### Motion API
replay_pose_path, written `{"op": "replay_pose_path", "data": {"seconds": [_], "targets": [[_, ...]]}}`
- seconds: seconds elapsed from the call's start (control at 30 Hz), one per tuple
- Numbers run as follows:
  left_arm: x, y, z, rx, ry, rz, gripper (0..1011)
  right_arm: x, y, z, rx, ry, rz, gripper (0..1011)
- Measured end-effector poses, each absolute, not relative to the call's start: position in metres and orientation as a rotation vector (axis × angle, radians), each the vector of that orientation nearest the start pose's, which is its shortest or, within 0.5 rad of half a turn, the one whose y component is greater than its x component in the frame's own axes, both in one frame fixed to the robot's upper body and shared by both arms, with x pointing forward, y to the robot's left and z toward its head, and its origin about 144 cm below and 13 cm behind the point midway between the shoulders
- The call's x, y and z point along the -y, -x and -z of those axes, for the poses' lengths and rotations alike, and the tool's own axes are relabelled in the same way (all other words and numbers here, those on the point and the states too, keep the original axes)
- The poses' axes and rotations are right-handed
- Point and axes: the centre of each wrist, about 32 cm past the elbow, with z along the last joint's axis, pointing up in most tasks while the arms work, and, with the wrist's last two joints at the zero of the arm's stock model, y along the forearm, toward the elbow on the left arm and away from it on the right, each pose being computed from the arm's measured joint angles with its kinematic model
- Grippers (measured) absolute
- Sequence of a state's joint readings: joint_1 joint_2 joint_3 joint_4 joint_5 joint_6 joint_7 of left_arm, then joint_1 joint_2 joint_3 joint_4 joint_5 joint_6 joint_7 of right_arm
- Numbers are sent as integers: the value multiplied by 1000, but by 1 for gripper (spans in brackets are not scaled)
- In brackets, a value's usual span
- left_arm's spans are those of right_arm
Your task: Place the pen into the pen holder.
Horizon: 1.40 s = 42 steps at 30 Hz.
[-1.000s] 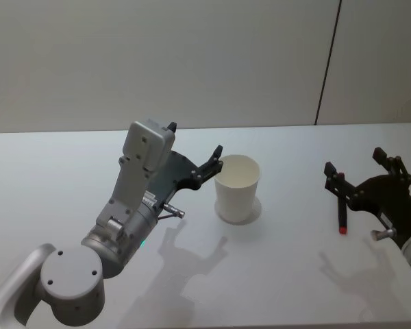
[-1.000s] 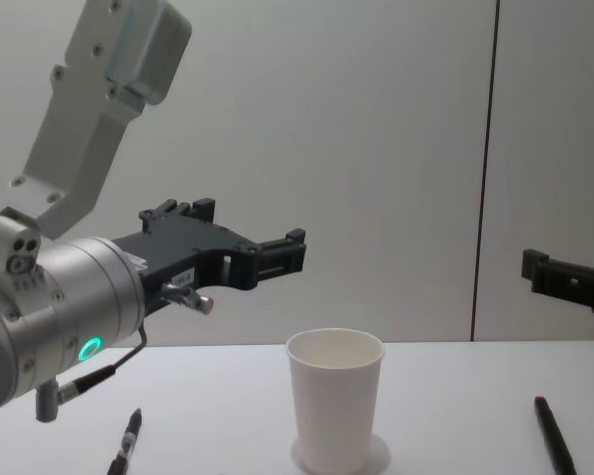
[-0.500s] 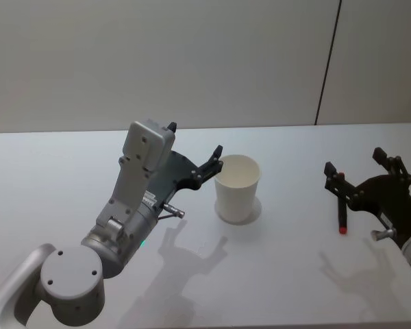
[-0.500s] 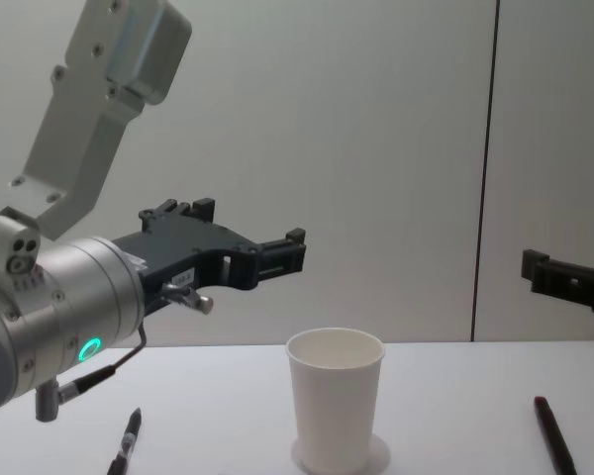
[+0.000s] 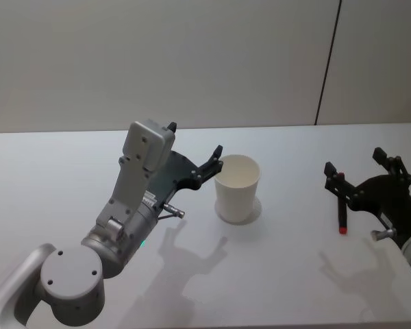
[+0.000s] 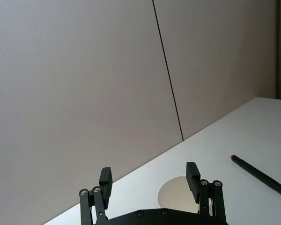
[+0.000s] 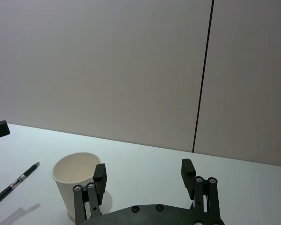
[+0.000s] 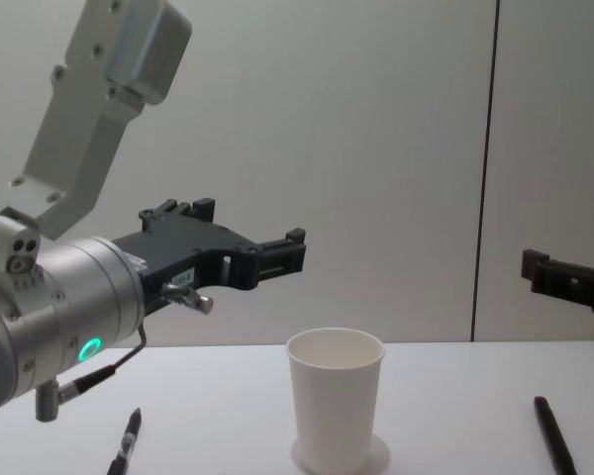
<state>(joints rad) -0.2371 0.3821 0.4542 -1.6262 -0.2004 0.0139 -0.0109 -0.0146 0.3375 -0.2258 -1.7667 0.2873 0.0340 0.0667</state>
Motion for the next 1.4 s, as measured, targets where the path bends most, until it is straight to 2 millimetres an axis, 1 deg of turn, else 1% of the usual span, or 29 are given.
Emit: {"op": "replay_pose_path", "data": {"seconds": [0.3,0.47,0.87,1.07,1.2,1.4], "targets": [[-198,-492,-1204,268,-61,-1124,1004,237,-444,-1189,73,-26,1231,1001],[-198,-492,-1204,268,-61,-1124,1004,236,-449,-1189,58,-20,1243,1001],[-198,-492,-1204,268,-61,-1124,1004,232,-470,-1184,-7,22,1334,1001],[-198,-492,-1204,268,-61,-1124,1004,225,-483,-1179,-48,52,1390,1001],[-198,-492,-1204,268,-61,-1124,1004,221,-488,-1176,-65,62,1414,1001],[-198,-492,-1204,268,-61,-1124,1004,209,-497,-1173,-104,82,1467,1001]]}}
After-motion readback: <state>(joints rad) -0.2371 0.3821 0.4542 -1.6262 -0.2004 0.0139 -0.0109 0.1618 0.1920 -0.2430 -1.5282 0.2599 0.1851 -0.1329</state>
